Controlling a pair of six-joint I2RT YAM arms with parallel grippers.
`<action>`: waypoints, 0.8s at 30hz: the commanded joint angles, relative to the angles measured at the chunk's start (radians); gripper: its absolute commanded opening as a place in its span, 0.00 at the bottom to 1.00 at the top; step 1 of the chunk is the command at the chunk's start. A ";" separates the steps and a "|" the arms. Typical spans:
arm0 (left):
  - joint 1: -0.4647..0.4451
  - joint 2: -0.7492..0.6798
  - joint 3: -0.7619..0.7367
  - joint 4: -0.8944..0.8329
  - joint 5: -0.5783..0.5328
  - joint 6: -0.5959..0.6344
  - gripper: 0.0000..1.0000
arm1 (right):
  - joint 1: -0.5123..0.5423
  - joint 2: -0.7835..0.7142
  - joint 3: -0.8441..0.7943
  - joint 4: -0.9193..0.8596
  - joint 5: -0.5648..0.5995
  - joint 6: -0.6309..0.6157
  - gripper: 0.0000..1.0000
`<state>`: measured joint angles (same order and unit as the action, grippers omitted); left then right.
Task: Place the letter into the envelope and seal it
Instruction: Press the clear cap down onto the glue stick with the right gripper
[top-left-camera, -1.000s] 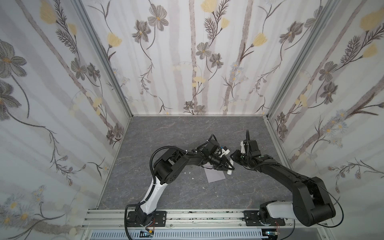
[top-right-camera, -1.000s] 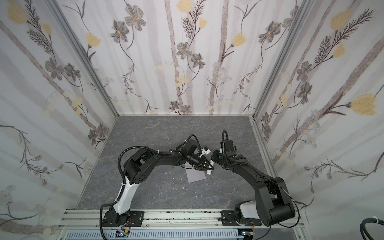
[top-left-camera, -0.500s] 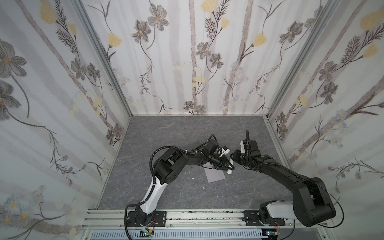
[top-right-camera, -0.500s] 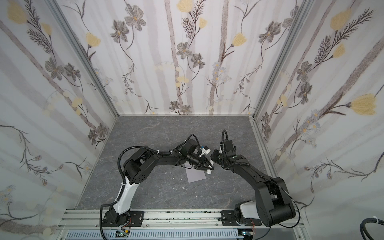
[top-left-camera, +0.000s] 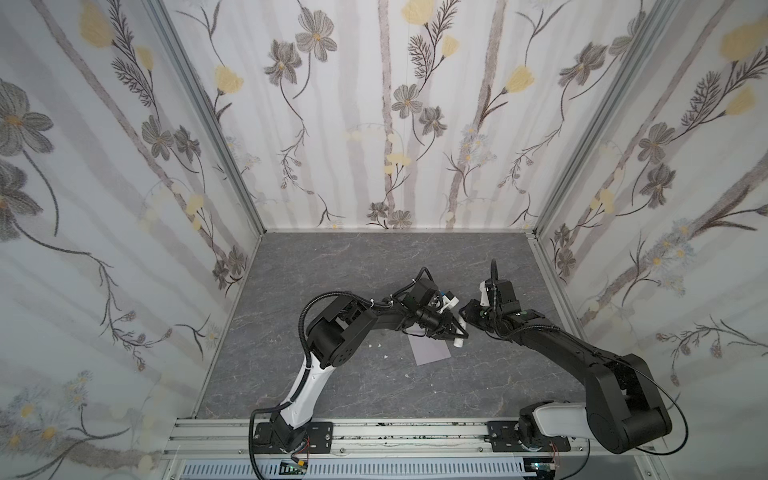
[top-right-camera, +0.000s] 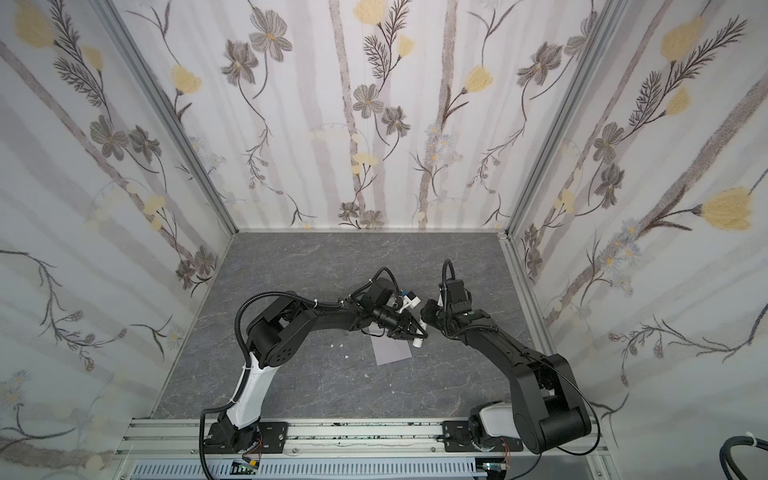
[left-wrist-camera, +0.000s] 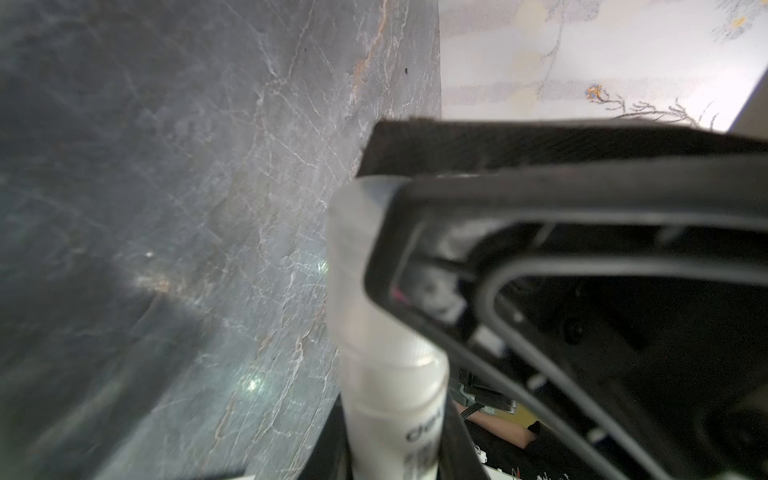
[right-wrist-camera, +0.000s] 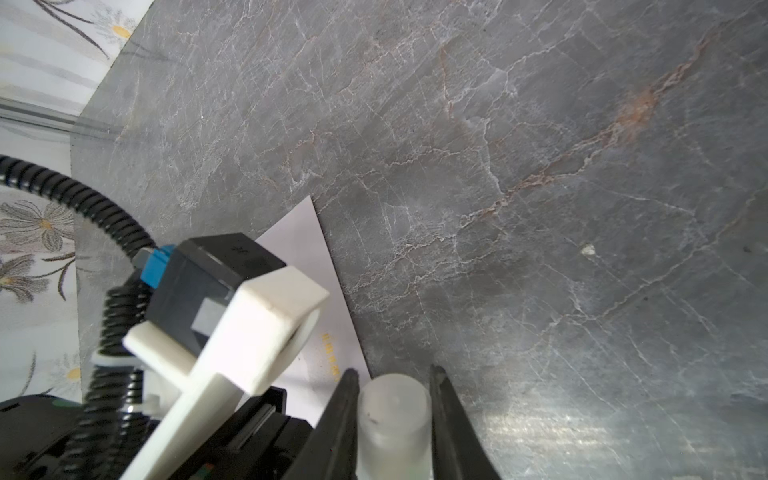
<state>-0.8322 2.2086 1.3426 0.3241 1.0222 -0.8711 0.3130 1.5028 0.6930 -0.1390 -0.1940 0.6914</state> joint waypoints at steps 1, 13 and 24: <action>0.007 -0.016 0.002 0.058 -0.023 0.000 0.00 | 0.004 -0.008 -0.003 -0.014 0.003 0.004 0.26; 0.016 -0.020 0.008 0.058 -0.042 -0.002 0.00 | 0.022 -0.038 -0.035 -0.010 0.005 0.025 0.25; 0.025 -0.021 0.020 0.059 -0.058 -0.003 0.00 | 0.050 -0.050 -0.056 0.007 0.007 0.054 0.24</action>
<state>-0.8204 2.1994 1.3460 0.3168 1.0252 -0.8703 0.3538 1.4586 0.6449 -0.0704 -0.1329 0.7322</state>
